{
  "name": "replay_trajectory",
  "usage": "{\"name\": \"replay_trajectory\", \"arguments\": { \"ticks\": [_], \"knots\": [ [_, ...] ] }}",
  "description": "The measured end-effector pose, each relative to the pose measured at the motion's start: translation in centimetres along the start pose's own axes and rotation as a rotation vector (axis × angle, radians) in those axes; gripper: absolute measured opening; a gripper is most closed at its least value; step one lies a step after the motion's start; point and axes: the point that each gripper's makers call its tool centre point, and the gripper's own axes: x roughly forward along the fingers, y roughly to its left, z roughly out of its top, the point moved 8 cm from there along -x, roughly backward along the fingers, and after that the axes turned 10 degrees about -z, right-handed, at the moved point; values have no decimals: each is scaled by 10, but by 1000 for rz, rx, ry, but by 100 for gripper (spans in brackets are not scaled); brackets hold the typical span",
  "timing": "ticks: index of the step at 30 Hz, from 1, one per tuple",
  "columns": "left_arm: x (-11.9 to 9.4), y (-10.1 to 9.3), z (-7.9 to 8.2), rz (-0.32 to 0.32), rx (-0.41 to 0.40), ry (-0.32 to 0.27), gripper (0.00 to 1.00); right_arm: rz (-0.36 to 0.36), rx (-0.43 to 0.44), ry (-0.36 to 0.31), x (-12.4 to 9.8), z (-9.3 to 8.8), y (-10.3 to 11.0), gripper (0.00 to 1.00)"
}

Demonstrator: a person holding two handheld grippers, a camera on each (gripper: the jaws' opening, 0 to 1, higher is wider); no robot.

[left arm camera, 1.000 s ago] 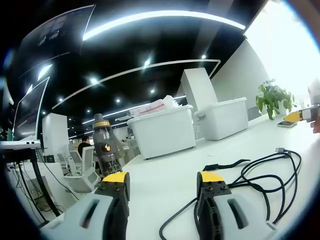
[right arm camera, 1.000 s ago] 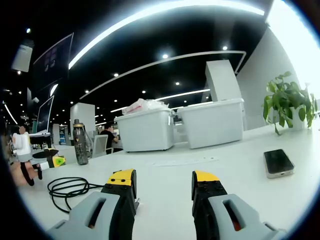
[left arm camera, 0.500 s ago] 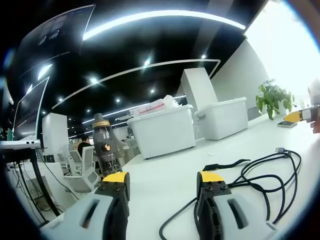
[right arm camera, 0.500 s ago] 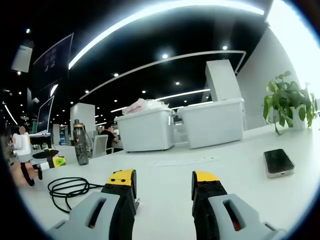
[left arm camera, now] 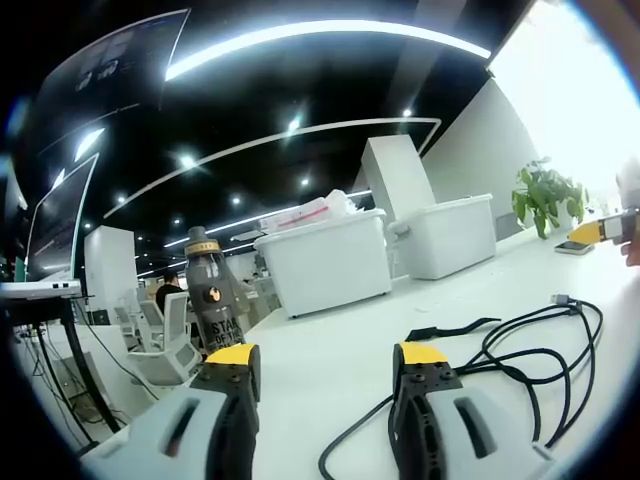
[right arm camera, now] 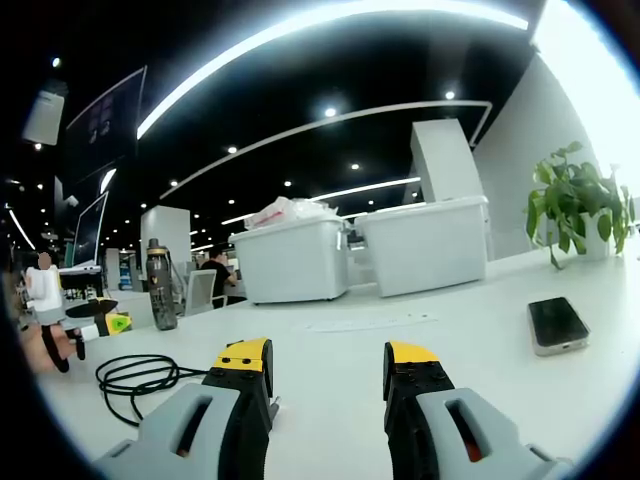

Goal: Coil the Type-C to USB data cable on the desktop and secure it with Velcro straps.

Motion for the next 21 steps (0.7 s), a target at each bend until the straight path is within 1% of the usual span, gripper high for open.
{"name": "replay_trajectory", "arguments": {
  "ticks": [4,8,15,17,20,21],
  "knots": [
    [0,0,0,-1,2,2,54,0,3,0,0,0,0,43],
    [0,1,0,5,2,1,52,1,1,1,1,0,0,43],
    [0,3,-1,6,-27,0,52,5,-2,-2,1,0,1,44],
    [0,3,-2,6,-38,-3,52,17,-9,-14,1,2,2,44],
    [0,4,-1,7,-47,-10,52,75,-15,-56,0,8,10,44],
    [1,5,-1,6,-47,-11,52,104,-13,-73,0,10,14,44]
  ]
}}
